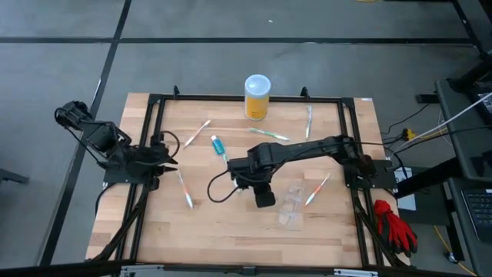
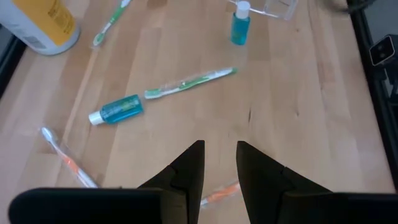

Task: Pick & Place toothbrushing station
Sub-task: Put the bottom blue mouthwash bottle into the transparent organizer

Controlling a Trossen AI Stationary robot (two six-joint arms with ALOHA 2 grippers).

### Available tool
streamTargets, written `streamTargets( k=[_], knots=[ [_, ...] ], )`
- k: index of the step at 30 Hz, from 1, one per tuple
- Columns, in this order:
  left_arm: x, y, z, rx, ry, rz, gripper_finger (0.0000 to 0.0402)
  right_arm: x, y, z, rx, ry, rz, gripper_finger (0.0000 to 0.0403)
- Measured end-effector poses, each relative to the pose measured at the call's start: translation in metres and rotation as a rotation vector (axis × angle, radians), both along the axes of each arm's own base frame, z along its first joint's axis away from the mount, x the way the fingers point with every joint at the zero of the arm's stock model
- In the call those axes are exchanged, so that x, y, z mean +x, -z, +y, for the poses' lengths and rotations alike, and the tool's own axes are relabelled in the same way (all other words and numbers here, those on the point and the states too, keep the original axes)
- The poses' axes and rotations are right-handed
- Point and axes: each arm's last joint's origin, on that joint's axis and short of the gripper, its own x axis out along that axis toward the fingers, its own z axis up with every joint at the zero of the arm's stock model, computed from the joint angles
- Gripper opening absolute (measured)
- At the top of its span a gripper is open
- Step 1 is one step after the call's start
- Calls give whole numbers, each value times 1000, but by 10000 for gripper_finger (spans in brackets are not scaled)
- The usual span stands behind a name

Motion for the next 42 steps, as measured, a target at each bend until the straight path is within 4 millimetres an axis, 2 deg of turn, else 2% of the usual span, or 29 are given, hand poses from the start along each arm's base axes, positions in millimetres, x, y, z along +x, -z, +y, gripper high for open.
streamTargets(
  k=[3, 6, 14, 16, 22, 24, 27, 30, 33, 37, 42],
  knots=[
    [-1, 0, -5, 4, -3, -16, 90, -1, 11, 0, 75, 16, 37, 119],
    [-1, 1, -11, 16, -20, -37, 90, 3, 9, 4, 124, 12, -21, 119],
    [3, 7, -31, 33, -54, -57, 90, 5, 7, 13, 67, 34, -72, 119],
    [5, 10, -36, 49, -63, -60, 90, 2, 0, 14, 48, 45, -95, 119],
    [14, 17, -50, 131, -97, -80, 90, -16, -39, 17, -79, 34, -240, 119],
    [16, 20, -53, 160, -102, -84, 90, -22, -43, 17, -121, 32, -282, 119],
    [18, 22, -55, 192, -113, -90, 90, -28, -26, 14, -89, 30, -272, 119],
    [19, 22, -55, 185, -117, -82, 90, -39, -9, 8, 26, 124, -257, 119],
    [18, 23, -55, 172, -128, -77, 90, -47, -14, 3, 90, 194, -315, 119],
    [18, 23, -54, 187, -117, -72, 90, -50, -25, 2, 27, 211, -393, 119],
    [20, 23, -52, 223, -99, -60, 90, -50, -11, 11, 40, 150, -326, 119]
  ],
)
